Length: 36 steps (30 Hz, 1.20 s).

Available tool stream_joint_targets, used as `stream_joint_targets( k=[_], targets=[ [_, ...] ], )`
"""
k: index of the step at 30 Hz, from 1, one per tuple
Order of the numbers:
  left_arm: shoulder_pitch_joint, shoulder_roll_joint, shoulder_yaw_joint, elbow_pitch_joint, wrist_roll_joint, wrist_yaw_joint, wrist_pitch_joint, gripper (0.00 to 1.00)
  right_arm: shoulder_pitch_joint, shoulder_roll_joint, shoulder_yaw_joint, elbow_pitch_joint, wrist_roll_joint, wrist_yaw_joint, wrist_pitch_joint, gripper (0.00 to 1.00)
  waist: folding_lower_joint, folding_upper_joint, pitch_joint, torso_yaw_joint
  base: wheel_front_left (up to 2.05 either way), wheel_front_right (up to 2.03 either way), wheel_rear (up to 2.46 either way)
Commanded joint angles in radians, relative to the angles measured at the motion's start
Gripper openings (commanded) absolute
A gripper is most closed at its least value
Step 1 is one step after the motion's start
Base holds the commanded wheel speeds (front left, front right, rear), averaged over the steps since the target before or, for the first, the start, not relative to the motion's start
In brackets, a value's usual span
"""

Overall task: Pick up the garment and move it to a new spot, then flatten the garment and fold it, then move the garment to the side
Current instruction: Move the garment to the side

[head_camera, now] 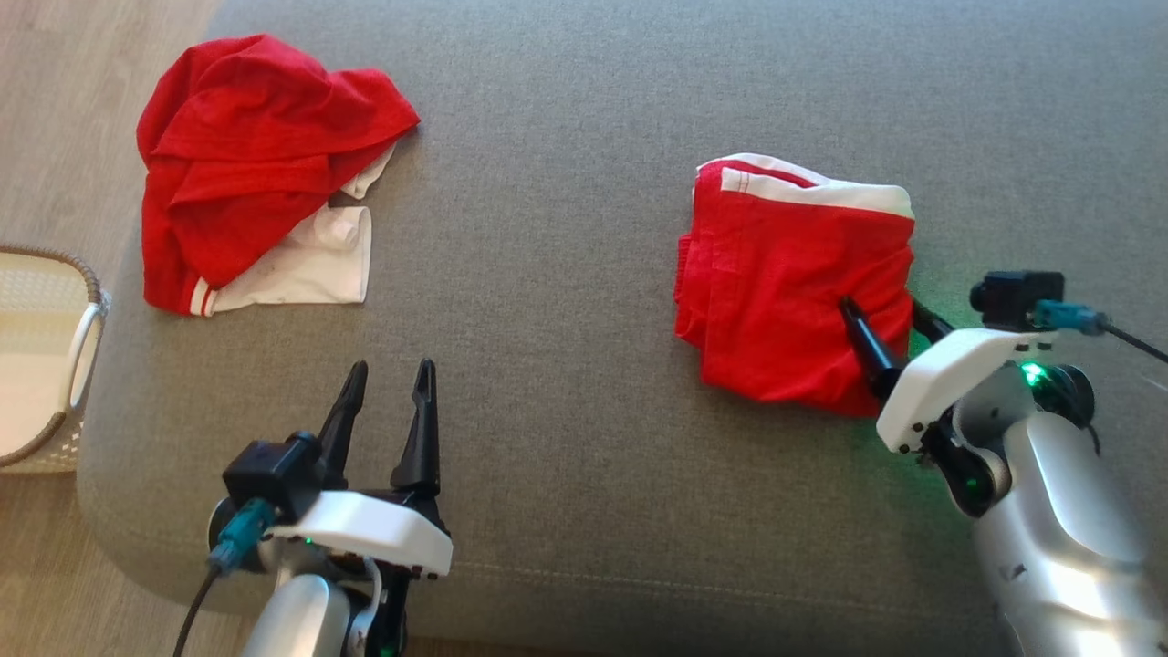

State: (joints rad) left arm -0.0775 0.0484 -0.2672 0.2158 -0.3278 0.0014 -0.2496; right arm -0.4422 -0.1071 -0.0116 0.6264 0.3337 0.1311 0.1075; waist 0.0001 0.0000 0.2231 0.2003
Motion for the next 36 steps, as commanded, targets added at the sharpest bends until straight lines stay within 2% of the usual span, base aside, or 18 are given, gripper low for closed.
stream_joint_targets(
  k=[1, 2, 9, 14, 25, 34, 36],
  targets=[
    [-0.047, 0.002, 0.027, -0.027, -0.004, 0.005, -0.012, 1.0, -0.048, -0.01, 0.043, -0.016, -0.01, 0.0, 0.007, 0.45, -0.0001, 0.0, 0.006, 0.001, 0.0, 0.0, 0.0],
    [-0.05, 0.002, 0.027, -0.027, -0.004, 0.005, -0.012, 1.0, -0.053, -0.014, 0.055, -0.011, -0.014, 0.0, 0.007, 0.0, -0.0001, 0.0, 0.008, 0.001, 0.0, 0.0, 0.0],
    [-0.058, 0.002, 0.03, -0.029, -0.001, 0.006, -0.012, 1.0, -0.081, -0.04, 0.101, 0.012, -0.036, 0.0, -0.023, 0.0, -0.0001, 0.0, 0.009, -0.009, 0.0, 0.0, 0.0],
    [-0.068, 0.002, 0.04, -0.048, 0.034, -0.007, -0.012, 1.0, -0.126, -0.087, 0.166, 0.007, -0.07, 0.0, -0.039, 0.0, -0.0001, 0.0, 0.021, -0.067, 0.0, 0.0, 0.0],
    [-0.184, 0.012, 0.038, -0.091, 0.148, -0.071, -0.012, 1.0, -0.285, -0.241, 0.352, -0.04, -0.092, 0.0, -0.04, 0.0, -0.0001, 0.0, 0.145, -0.273, 0.0, 0.0, 0.0],
    [-0.352, 0.083, 0.0, -0.098, 0.213, -0.112, -0.012, 1.0, -0.442, -0.329, 0.416, 0.012, -0.063, 0.0, -0.096, 0.0, -0.0001, 0.0, 0.262, -0.424, 0.0, 0.0, 0.0],
    [-0.388, 0.097, -0.008, -0.099, 0.219, -0.116, -0.012, 1.0, -0.476, -0.362, 0.433, 0.022, -0.093, 0.0, -0.119, 0.0, -0.0001, 0.0, 0.283, -0.444, 0.0, 0.0, 0.0]
  ],
)
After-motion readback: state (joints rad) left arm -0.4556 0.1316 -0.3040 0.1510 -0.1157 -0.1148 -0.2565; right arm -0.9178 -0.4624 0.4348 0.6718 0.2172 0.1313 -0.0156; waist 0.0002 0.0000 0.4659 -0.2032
